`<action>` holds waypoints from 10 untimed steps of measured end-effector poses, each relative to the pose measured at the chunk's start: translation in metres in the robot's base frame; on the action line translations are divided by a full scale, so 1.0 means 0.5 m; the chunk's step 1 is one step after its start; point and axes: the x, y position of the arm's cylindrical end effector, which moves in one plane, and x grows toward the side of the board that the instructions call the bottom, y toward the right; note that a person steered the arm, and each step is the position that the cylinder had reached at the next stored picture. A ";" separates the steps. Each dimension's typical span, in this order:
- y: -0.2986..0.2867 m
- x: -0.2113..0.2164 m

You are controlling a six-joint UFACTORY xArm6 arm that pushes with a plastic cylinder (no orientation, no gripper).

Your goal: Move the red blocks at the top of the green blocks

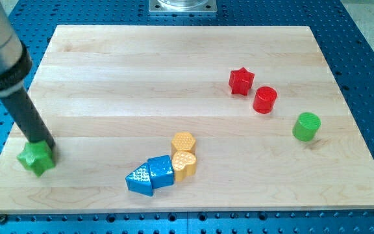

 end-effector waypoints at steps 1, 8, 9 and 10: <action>0.064 -0.064; 0.812 -0.409; 0.748 -0.328; 0.524 -0.292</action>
